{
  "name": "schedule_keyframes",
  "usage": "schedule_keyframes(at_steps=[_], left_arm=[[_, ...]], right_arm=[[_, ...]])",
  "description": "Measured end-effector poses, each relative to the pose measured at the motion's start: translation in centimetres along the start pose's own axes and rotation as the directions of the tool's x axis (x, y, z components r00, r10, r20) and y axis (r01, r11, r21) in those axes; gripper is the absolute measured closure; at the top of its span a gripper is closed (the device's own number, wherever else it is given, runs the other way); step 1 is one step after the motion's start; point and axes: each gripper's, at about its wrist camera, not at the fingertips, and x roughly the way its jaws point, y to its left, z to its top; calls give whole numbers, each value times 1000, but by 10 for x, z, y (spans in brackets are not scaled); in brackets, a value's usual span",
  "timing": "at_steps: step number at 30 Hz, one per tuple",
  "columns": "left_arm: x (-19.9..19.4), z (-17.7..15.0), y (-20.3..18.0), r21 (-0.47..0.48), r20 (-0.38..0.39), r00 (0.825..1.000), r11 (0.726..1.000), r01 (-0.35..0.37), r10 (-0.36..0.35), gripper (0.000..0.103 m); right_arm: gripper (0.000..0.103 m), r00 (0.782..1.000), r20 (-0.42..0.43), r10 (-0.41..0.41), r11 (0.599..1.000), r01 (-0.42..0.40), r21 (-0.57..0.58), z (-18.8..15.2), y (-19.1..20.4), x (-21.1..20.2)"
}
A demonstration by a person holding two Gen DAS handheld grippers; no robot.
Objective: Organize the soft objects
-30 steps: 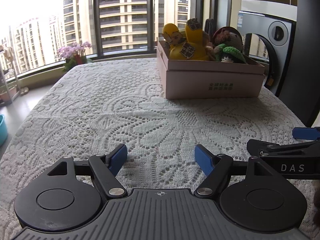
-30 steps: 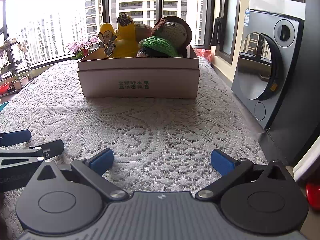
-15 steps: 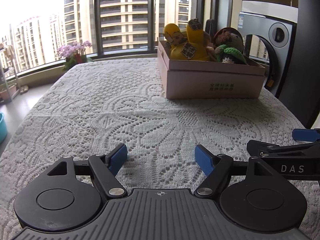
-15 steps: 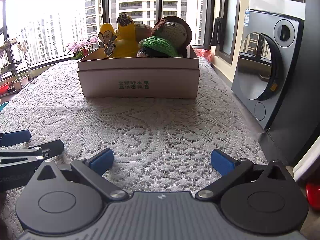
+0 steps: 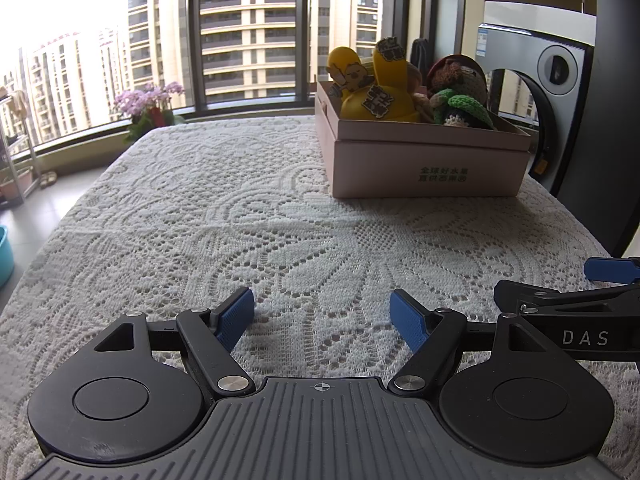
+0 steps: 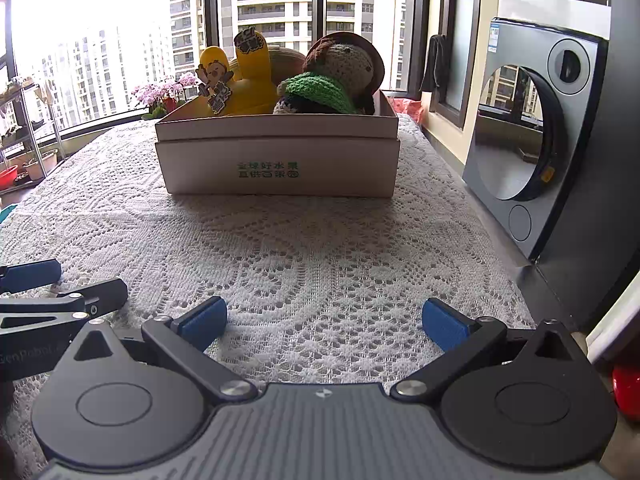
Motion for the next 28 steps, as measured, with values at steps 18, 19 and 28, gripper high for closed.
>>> schedule_keyframes(at_steps=[18,19,28], left_arm=[[1,1,-1,4,-2,1000,1000,-3,3,22],[1,1,0,5,-2,1000,1000,-5,5,22],[1,1,0,2,-1,1000,1000,-2,2,22]], right_arm=[[0,1000,0,0,1000,0,0,0,0,0],[0,1000,0,0,1000,0,0,0,0,0],[0,1000,0,0,1000,0,0,0,0,0]])
